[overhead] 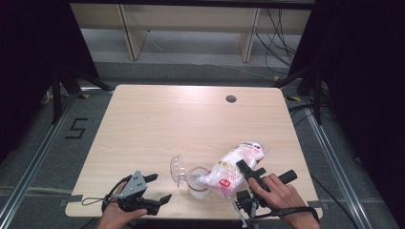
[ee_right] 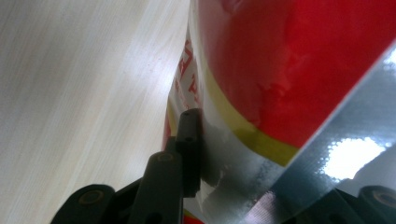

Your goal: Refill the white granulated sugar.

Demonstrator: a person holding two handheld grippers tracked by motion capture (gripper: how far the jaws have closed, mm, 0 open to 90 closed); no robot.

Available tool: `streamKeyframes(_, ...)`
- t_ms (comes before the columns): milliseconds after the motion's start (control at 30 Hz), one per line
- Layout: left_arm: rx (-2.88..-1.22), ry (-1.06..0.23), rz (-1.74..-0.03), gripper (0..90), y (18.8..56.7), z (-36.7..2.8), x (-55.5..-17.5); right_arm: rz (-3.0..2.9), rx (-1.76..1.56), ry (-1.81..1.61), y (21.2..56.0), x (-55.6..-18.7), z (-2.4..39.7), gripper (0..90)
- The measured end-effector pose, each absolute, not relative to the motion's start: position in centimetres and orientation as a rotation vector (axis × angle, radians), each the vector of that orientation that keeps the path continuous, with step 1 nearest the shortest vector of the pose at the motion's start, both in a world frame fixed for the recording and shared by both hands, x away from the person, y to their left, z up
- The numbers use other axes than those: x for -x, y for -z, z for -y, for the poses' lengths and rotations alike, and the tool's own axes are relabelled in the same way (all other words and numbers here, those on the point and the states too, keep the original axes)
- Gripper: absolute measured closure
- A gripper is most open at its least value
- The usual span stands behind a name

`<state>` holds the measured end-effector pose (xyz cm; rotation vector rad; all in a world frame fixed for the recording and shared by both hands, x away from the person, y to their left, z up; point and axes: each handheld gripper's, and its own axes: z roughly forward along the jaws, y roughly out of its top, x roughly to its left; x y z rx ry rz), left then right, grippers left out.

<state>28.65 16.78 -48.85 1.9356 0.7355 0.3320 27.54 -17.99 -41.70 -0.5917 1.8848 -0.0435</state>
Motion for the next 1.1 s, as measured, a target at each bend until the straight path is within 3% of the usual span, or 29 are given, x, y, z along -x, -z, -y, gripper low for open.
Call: streamKeyframes(1100,-1.938,-0.330,-0.734,15.9,48.83,-16.80,-28.66,-1.917,0.546,-0.006,41.56,-27.68,18.45,73.8)
